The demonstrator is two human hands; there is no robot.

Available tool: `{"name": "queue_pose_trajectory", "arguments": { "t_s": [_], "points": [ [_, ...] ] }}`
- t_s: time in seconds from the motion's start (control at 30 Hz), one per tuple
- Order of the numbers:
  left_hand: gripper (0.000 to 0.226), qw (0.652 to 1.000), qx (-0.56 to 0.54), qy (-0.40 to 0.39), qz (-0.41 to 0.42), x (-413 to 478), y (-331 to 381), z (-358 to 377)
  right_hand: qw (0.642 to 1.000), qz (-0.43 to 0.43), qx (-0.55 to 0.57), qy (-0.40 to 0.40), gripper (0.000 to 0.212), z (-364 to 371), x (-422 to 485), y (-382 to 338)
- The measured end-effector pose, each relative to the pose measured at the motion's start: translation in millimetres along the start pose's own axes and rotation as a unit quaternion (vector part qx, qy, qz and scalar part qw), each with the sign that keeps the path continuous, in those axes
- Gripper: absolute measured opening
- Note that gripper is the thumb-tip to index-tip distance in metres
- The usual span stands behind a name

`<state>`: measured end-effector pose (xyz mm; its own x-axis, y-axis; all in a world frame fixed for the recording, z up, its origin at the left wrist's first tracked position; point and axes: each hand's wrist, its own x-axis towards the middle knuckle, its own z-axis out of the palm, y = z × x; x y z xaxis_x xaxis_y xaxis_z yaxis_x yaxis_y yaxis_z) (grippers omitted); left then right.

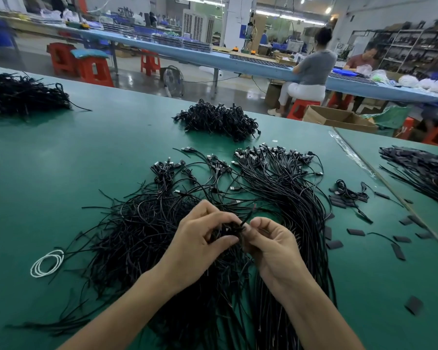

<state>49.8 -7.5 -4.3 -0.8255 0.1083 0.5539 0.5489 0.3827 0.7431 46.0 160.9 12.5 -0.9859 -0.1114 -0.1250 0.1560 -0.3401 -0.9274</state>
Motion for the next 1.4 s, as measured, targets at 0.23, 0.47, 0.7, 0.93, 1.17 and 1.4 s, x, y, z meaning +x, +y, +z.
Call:
{"name": "queue_pose_trajectory", "arguments": {
  "t_s": [0.23,0.47,0.7,0.93,1.17,1.4],
  "points": [
    [0.039,0.913,-0.334,-0.072,-0.223,-10.3,17.7,0.8,0.997,-0.056,-0.044,-0.003,0.019,-0.8,-0.7,-3.4],
    [0.033,0.854,-0.384,-0.052,-0.348,-0.8,17.4,0.1,0.987,-0.102,-0.122,0.019,0.020,0.2,2.5,5.9],
    [0.020,0.881,-0.329,-0.035,-0.339,4.0,-0.8,-7.4,0.982,-0.098,-0.161,-0.012,0.029,4.5,18.4,16.7],
    [0.016,0.947,-0.143,0.052,-0.283,41.6,-40.1,-29.4,0.968,0.009,-0.242,-0.070,0.018,-3.0,56.8,15.4],
    [0.025,0.931,0.169,0.128,-0.298,114.8,-110.8,-54.9,0.889,-0.017,-0.457,0.032,0.017,-24.3,84.4,43.0],
    [0.046,0.911,0.237,-0.027,-0.336,120.4,-129.9,-52.6,0.711,-0.035,-0.701,-0.045,0.049,2.2,113.0,37.4]
  ]
}}
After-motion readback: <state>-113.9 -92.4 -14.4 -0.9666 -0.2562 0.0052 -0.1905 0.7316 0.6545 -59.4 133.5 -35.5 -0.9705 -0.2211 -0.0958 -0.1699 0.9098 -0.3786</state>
